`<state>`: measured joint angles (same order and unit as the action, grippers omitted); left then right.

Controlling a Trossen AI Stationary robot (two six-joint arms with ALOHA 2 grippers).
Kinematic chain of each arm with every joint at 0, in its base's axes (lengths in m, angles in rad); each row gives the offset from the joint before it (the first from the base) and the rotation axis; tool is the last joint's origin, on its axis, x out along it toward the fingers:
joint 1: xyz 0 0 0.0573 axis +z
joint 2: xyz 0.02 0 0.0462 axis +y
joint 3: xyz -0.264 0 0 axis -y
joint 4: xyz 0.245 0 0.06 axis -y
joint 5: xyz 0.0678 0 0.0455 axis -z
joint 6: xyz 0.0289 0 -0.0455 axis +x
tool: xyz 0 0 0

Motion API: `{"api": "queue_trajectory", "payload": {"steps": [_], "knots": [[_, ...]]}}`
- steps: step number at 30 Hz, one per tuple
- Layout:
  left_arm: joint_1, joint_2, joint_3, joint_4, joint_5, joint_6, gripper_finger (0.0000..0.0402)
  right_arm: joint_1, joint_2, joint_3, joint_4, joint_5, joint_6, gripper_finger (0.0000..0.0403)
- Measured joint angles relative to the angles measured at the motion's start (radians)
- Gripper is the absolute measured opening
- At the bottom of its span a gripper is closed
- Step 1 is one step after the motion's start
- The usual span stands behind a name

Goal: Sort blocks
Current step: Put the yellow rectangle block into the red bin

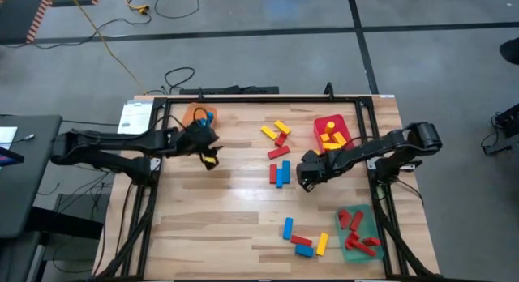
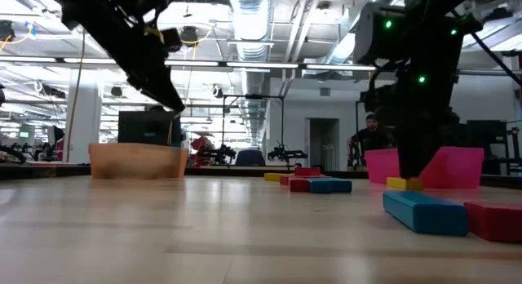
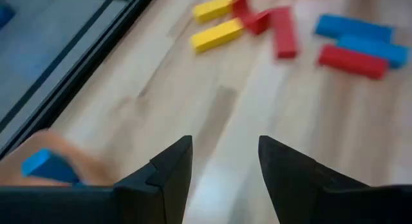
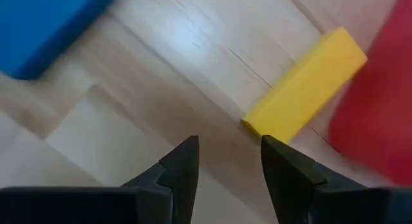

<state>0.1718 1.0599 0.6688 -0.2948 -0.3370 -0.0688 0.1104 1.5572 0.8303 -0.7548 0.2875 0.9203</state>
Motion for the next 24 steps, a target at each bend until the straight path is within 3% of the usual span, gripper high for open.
{"api": "queue_trajectory", "payload": {"steps": [5,12,18,24], "knots": [[-0.094,0.000,0.022,0.033,-0.005,0.023,0.0174,-0.008,-0.004,0.000,-0.086,0.000,0.087,0.0179],[-0.178,0.000,0.026,0.086,-0.015,0.087,0.0174,-0.005,-0.033,0.000,-0.056,0.030,0.143,0.0184],[-0.209,0.000,0.026,0.088,-0.017,0.117,0.0174,-0.006,-0.033,0.000,-0.036,0.032,0.181,0.0228],[-0.230,0.000,0.026,0.088,-0.018,0.150,0.0174,-0.031,0.001,0.000,-0.095,0.050,0.326,0.0258]]}}
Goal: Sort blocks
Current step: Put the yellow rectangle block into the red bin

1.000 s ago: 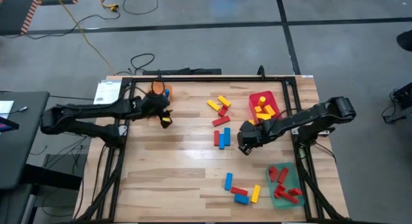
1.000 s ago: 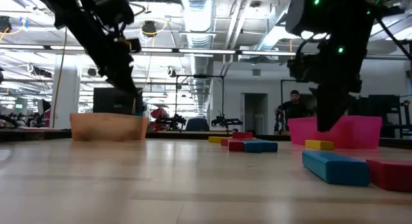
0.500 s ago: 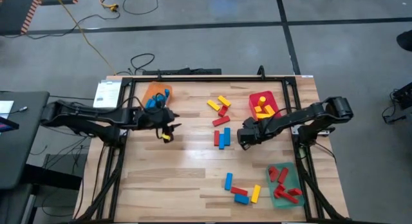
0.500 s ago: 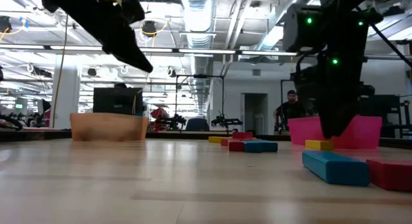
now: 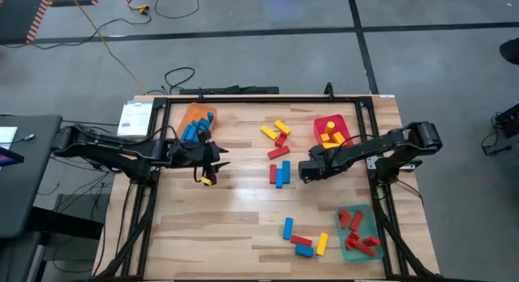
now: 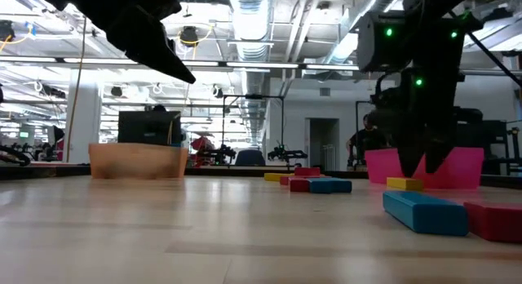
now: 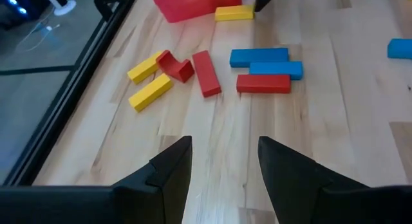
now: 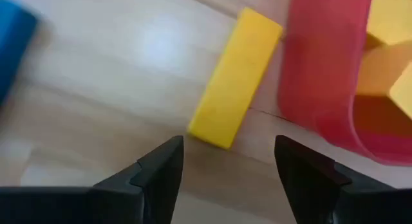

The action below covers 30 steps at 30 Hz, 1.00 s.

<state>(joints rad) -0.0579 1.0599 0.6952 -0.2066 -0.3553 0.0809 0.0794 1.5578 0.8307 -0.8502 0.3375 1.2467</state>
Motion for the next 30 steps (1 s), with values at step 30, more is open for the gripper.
{"api": "queue_trajectory", "payload": {"steps": [30], "knots": [[-0.022,0.001,-0.012,0.020,0.002,0.000,0.0174,-0.062,0.141,0.002,0.106,0.027,0.032,0.0164]]}}
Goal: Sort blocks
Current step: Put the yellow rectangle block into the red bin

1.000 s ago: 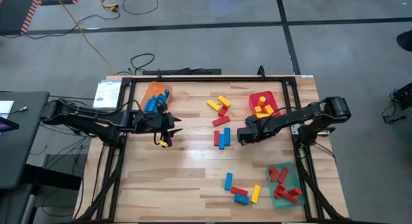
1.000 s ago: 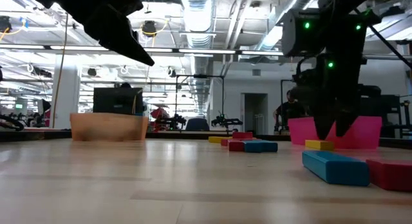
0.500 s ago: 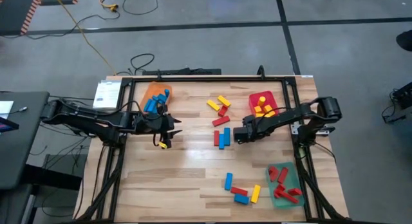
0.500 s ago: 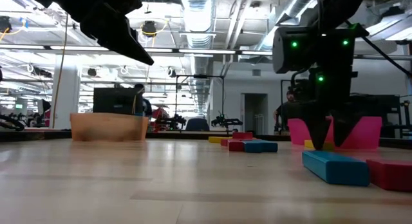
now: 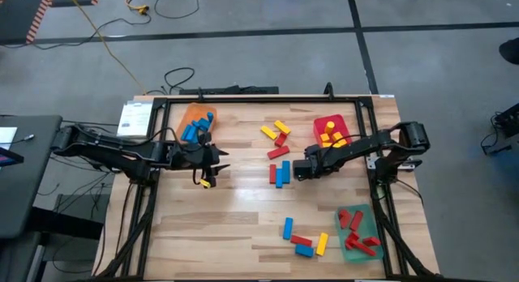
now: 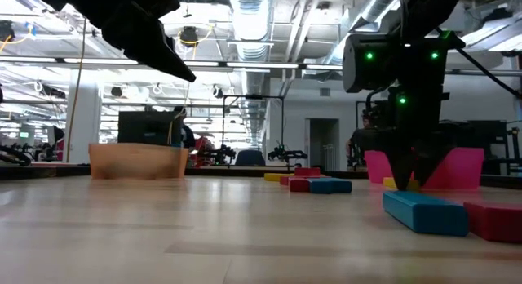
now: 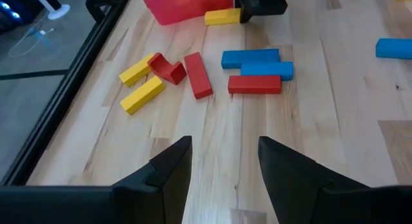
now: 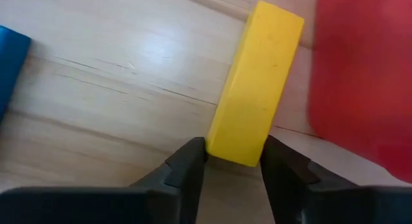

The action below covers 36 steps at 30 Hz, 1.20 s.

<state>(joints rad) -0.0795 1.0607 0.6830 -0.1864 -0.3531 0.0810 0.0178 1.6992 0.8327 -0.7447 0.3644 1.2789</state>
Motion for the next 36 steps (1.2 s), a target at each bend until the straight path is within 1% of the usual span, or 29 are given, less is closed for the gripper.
{"api": "queue_trajectory", "payload": {"steps": [5,8,16,21,23,32,36], "knots": [[0.000,0.019,0.000,-0.011,0.000,-0.009,0.0174,0.029,0.002,-0.001,0.004,0.016,-0.004,0.0120],[-0.002,0.034,0.000,-0.010,0.000,-0.012,0.0174,0.058,0.002,-0.002,0.002,0.016,-0.004,0.0107],[-0.002,0.040,-0.002,-0.013,0.001,-0.014,0.0174,0.168,0.003,0.018,-0.020,-0.014,-0.004,0.0109],[-0.002,0.039,-0.002,-0.013,0.001,-0.017,0.0174,0.232,0.006,0.077,-0.053,-0.107,-0.030,0.0110],[-0.002,0.039,-0.002,-0.009,0.001,-0.017,0.0174,0.250,0.008,0.099,-0.072,-0.128,-0.045,0.0110],[-0.002,0.039,-0.001,0.047,0.011,-0.007,0.0174,0.305,0.006,0.172,-0.090,-0.096,-0.083,0.0110],[-0.002,0.039,-0.002,0.064,0.011,-0.006,0.0174,0.317,0.005,0.203,-0.141,-0.064,-0.086,0.0109]]}}
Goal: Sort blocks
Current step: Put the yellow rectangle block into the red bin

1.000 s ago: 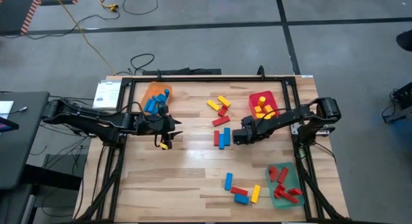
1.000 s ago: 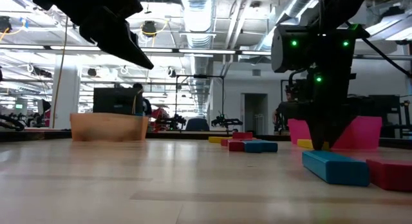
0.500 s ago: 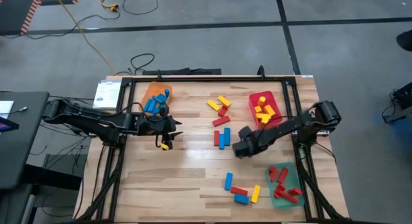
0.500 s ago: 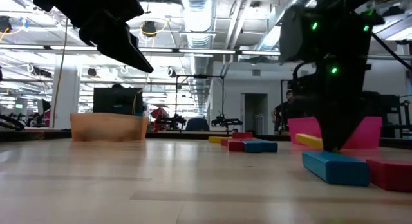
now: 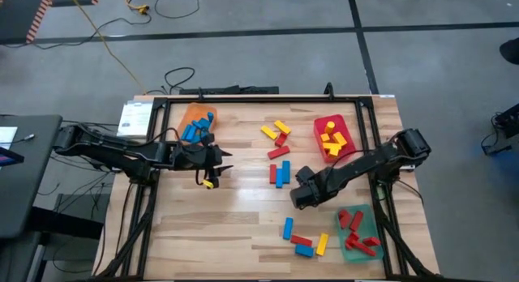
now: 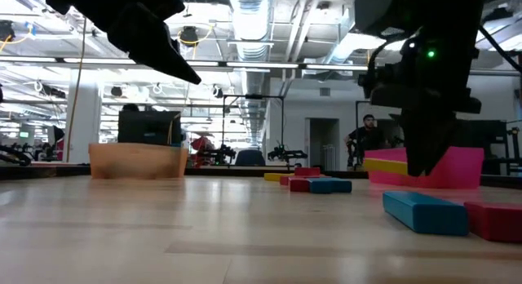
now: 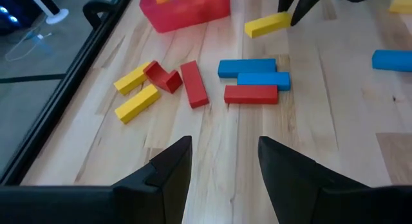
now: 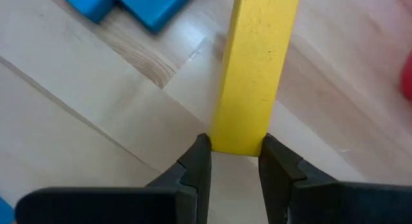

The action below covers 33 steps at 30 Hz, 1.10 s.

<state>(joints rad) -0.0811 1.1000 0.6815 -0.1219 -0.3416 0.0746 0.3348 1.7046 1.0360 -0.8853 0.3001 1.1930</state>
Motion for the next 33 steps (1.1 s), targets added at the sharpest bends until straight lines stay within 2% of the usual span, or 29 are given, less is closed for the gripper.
{"api": "queue_trajectory", "payload": {"steps": [7,17,22,33], "knots": [[0.000,0.000,0.000,0.024,0.027,0.000,0.0174,0.001,-0.048,0.040,-0.063,0.040,-0.028,0.0109],[0.000,0.017,0.000,0.041,0.027,0.000,0.0174,-0.004,-0.269,0.041,-0.141,0.148,-0.038,0.0109],[0.000,0.105,0.000,0.097,0.081,0.018,0.0174,-0.031,-0.357,0.042,-0.231,0.154,-0.025,0.0109],[0.000,0.295,0.039,0.199,0.087,0.099,0.0174,-0.114,-0.458,0.042,-0.490,0.148,0.011,0.0108]]}}
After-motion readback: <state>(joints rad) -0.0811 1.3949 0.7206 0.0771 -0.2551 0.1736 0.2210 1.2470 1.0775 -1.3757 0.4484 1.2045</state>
